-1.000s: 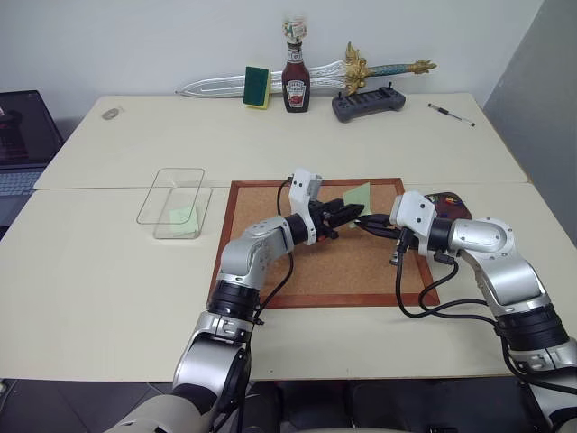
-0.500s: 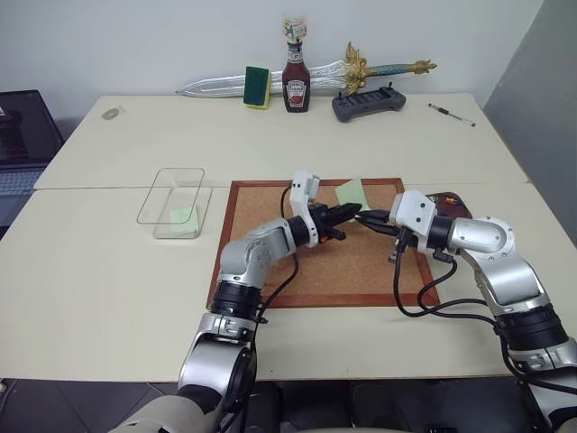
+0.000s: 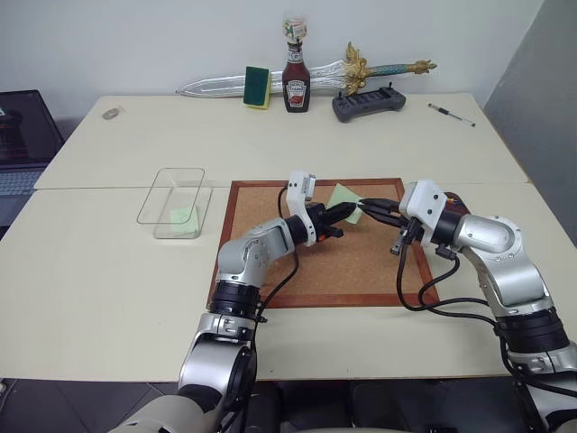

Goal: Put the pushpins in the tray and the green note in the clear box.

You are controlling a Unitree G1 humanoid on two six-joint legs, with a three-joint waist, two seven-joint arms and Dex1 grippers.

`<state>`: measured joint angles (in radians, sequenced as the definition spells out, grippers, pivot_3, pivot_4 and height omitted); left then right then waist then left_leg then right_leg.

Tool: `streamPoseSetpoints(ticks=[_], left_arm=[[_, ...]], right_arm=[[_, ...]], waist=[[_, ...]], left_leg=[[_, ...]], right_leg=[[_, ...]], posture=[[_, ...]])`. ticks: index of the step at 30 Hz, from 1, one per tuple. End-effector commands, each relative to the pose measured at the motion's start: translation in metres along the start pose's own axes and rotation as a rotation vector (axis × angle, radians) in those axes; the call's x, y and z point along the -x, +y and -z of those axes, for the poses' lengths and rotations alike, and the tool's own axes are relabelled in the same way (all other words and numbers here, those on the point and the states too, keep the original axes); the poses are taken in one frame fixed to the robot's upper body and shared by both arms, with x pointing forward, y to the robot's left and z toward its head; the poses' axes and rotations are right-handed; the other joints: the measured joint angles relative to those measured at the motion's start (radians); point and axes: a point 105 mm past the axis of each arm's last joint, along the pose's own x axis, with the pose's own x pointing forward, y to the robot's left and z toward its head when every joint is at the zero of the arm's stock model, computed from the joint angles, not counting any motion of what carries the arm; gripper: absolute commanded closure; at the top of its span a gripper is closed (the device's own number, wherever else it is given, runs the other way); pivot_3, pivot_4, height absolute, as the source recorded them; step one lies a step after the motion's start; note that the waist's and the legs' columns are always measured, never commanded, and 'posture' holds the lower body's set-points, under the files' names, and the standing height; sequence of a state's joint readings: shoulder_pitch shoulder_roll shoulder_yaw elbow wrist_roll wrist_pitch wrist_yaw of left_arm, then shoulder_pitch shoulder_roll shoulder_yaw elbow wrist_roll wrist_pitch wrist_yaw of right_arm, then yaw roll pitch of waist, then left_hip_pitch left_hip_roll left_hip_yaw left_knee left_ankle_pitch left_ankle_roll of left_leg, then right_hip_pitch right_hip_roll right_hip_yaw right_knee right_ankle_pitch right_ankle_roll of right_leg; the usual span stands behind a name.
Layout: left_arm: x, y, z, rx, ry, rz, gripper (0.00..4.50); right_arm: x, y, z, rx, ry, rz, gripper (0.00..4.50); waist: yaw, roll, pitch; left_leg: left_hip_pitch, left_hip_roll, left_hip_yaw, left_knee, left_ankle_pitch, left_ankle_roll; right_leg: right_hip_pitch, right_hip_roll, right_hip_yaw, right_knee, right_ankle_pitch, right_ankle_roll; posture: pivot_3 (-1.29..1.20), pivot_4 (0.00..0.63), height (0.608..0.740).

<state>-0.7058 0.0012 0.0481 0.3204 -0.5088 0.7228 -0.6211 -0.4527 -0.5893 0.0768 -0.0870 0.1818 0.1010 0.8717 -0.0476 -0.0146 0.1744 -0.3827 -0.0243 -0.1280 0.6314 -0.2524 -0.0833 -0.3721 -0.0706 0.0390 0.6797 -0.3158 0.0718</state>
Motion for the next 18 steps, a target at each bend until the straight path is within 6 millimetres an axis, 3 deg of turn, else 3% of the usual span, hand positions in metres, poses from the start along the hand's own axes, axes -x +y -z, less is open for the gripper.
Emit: streamPoseSetpoints(ticks=[1, 4, 13, 18], left_arm=[[0.001, -0.002, -0.006, -0.023, -0.029, 0.001, 4.49], [0.002, -0.001, -0.008, -0.039, -0.036, -0.008, 4.49], [0.023, -0.002, -0.007, -0.193, -0.011, -0.02, 4.49], [0.031, -0.003, -0.009, -0.201, -0.019, -0.029, 4.49]], right_arm=[[0.007, -0.013, -0.016, -0.01, -0.049, 0.064, 4.5], [0.014, -0.026, -0.01, -0.049, -0.021, 0.138, 4.5], [0.065, -0.079, 0.052, -0.264, 0.168, 0.533, 4.5], [0.075, -0.086, 0.078, -0.384, 0.236, 0.62, 4.5]], waist=[[0.0, 0.0, 0.0], [0.001, 0.0, 0.0], [0.003, 0.0, 0.0], [0.004, 0.0, 0.0]], left_leg=[[0.0, 0.0, 0.0, 0.0, 0.0, 0.0], [0.0, 0.0, 0.0, 0.0, 0.0, 0.0], [0.0, 0.0, 0.001, 0.0, 0.0, 0.0], [0.0, 0.0, 0.002, 0.0, 0.0, 0.0]], right_leg=[[0.0, 0.0, 0.0, 0.0, 0.0, 0.0], [0.0, 0.0, 0.0, 0.0, 0.0, 0.0], [-0.001, 0.0, 0.001, 0.0, 0.0, 0.0], [-0.001, 0.0, 0.002, 0.0, 0.0, 0.0]], posture=[[0.0, 0.15, 0.74], [0.0, 0.15, 0.74], [0.0, 0.15, 0.74], [0.0, 0.15, 0.74]])
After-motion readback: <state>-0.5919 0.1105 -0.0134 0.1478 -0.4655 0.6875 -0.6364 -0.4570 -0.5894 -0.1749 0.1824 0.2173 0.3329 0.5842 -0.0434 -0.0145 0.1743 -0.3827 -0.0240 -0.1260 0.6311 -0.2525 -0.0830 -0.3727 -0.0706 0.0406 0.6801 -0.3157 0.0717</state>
